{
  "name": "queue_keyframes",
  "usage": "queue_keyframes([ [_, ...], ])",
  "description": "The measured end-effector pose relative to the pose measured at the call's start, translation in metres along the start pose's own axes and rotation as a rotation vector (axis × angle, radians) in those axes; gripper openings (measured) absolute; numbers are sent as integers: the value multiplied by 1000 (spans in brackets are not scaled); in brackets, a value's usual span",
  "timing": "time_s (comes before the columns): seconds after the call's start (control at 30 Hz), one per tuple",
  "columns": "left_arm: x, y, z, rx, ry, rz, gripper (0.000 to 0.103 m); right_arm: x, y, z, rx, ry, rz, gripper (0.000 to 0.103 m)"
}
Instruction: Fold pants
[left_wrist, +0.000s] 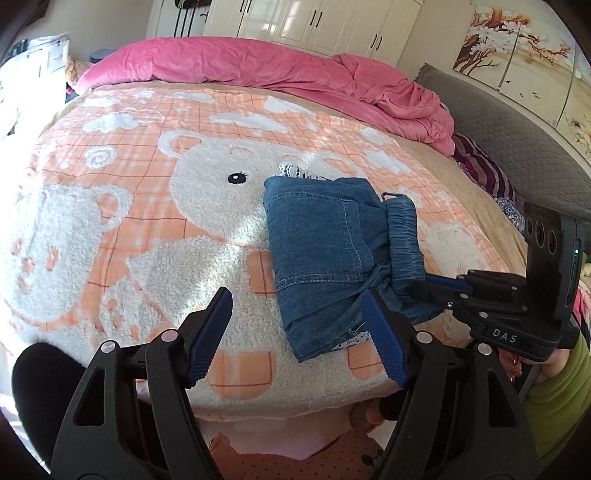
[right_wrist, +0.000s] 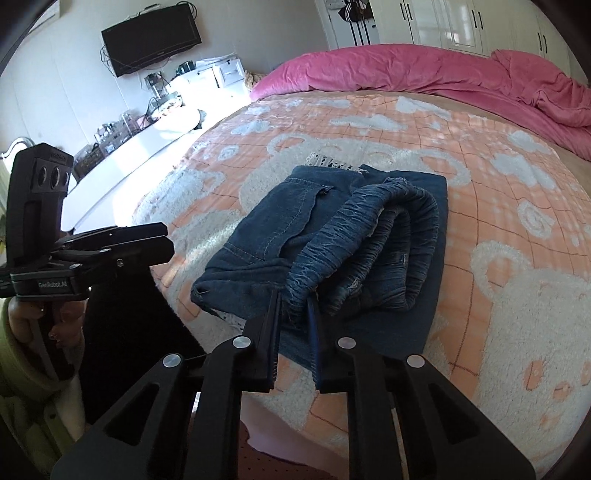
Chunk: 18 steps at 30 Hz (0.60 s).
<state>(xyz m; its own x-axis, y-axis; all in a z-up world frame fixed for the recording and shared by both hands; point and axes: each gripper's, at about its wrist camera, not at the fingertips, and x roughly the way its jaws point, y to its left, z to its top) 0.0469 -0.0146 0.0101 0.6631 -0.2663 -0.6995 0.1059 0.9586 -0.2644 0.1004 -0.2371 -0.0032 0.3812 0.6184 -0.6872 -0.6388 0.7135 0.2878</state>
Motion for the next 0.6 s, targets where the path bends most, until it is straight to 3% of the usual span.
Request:
queue_keyframes([
  [0.1, -9, 1, 3, 2, -27, 2, 67, -8, -1, -1, 27, -21, 32, 13],
  [0.2, -8, 1, 5, 6, -32, 15, 68, 3, -10, -5, 67, 38, -7, 13],
  [0.3, 10, -3, 5, 13, 11, 19, 68, 15, -21, -10, 122, 86, -16, 13],
  [0.47, 43, -17, 9, 76, 44, 56, 68, 1, -23, -7, 139, 21, -4, 17],
  [0.5, 50, -19, 8, 93, 53, 75, 68, -5, -23, -6, 140, -4, -12, 20],
  [0.57, 62, -19, 2, 105, 85, 89, 68, -19, -25, -2, 147, -75, -39, 50],
  [0.6, 65, -18, -1, 105, 96, 80, 68, -25, -26, -1, 154, -104, -53, 53],
])
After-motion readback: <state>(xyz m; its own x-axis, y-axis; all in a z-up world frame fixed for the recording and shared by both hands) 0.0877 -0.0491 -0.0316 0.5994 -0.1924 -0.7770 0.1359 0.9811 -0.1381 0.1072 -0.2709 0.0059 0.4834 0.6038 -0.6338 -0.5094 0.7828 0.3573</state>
